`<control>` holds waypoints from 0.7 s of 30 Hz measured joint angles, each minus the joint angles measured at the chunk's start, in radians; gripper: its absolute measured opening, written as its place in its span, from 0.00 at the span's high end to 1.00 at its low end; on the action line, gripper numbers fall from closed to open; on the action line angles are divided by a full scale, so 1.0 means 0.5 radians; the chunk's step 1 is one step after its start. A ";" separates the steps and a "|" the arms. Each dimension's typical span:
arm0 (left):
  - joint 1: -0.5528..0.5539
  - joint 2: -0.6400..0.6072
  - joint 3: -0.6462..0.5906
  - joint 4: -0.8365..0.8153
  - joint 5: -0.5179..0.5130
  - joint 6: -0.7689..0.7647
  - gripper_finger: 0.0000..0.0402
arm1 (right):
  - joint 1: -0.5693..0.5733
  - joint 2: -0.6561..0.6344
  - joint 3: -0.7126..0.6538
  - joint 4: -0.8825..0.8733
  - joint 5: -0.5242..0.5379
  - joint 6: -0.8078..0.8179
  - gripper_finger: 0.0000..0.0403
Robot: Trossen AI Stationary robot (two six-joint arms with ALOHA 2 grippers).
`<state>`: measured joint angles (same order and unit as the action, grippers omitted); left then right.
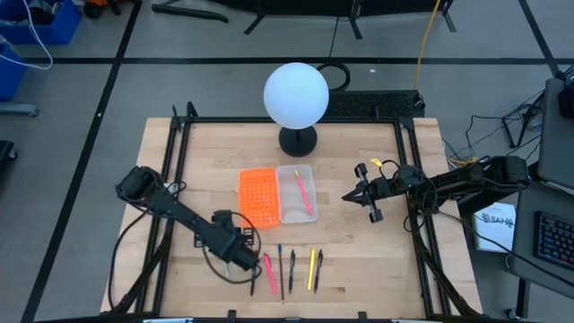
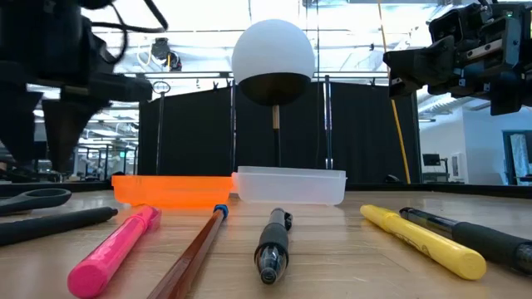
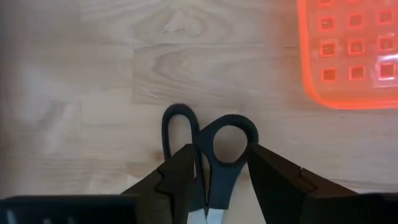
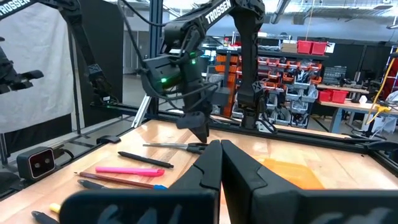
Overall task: Pick & place school supplies into a supply box
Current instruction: Put the black scissors into the supply box
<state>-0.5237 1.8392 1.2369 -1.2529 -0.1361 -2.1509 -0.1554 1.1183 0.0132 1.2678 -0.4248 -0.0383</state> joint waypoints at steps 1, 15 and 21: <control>0.013 -0.012 0.000 0.002 0.018 0.038 0.61 | 0.000 0.000 0.000 0.000 0.000 0.000 1.00; -0.030 -0.216 0.000 0.001 -0.024 0.566 0.61 | 0.000 0.000 0.000 -0.018 -0.001 -0.020 1.00; -0.052 -0.239 0.000 -0.102 0.435 0.510 0.61 | 0.000 0.000 0.000 -0.019 0.000 -0.022 1.00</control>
<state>-0.5495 1.7199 1.2369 -1.3041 0.0814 -1.8959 -0.1553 1.1185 0.0134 1.2583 -0.4248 -0.0491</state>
